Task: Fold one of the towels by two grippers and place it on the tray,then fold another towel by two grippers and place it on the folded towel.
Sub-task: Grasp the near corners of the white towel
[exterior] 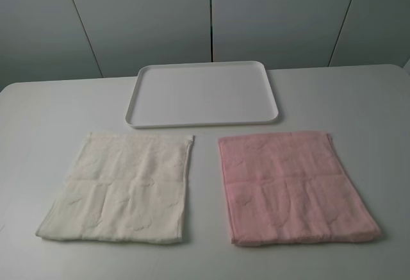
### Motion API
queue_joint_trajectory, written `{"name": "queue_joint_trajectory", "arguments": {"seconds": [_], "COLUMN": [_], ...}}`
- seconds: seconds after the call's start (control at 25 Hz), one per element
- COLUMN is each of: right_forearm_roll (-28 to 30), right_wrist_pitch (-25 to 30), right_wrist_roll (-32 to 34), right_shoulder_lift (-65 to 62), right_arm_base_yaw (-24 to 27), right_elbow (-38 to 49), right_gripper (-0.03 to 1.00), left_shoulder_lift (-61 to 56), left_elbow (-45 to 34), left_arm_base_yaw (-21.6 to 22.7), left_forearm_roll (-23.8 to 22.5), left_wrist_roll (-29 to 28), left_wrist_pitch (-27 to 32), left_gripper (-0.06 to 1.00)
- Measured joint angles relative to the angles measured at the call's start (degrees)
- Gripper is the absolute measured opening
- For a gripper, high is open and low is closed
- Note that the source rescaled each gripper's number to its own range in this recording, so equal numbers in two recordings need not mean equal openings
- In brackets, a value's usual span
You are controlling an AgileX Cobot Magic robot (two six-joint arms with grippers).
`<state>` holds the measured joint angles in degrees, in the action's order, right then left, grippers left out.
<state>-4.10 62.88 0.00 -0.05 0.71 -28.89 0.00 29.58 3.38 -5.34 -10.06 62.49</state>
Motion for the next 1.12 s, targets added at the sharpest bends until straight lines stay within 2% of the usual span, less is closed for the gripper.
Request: {"name": "queue_joint_trajectory", "arguments": {"seconds": [0.32, 0.4, 0.48, 0.6, 0.68, 0.84, 0.96, 1.12], "right_forearm_roll": [0.03, -1.30, -5.14, -10.40, -11.47, -15.54, -21.29, -33.49], "right_wrist_pitch": [0.00, -0.51, -1.97, -4.51, -4.73, -4.34, -5.31, -6.88], "right_wrist_roll": [0.00, 0.00, -1.61, -7.29, -11.13, -22.48, -33.07, -47.73], "right_shoulder_lift": [0.00, 0.00, 0.00, 1.23, 6.26, 19.39, 29.91, 42.20], "right_arm_base_yaw": [0.00, 0.00, 0.00, 0.00, 0.00, 0.00, 0.00, -0.50], "right_elbow": [0.00, 0.00, -0.36, -1.66, -2.73, -5.90, -8.29, -10.27], "right_gripper": [1.00, 1.00, 1.00, 1.00, 1.00, 1.00, 1.00, 1.00], "left_shoulder_lift": [0.00, 0.00, 0.24, 4.93, 10.22, 23.64, 34.38, 47.86], "left_elbow": [0.00, 0.00, 0.00, 0.23, 1.15, 5.72, 10.75, 16.73], "left_arm_base_yaw": [0.00, 0.00, 0.00, 0.00, 0.00, 0.00, 0.00, -1.22], "left_forearm_roll": [-0.22, -0.22, 0.61, 2.77, 4.31, 5.66, 5.77, 8.54], "left_wrist_roll": [0.71, 1.33, 2.85, 7.58, 11.47, 23.85, 32.05, 42.06], "left_wrist_pitch": [0.00, -0.14, -0.32, -0.85, -2.66, -4.04, -3.57, -3.27], "left_gripper": [0.99, 0.99, 0.99, 0.99, 0.99, 0.99, 0.99, 0.99]}}
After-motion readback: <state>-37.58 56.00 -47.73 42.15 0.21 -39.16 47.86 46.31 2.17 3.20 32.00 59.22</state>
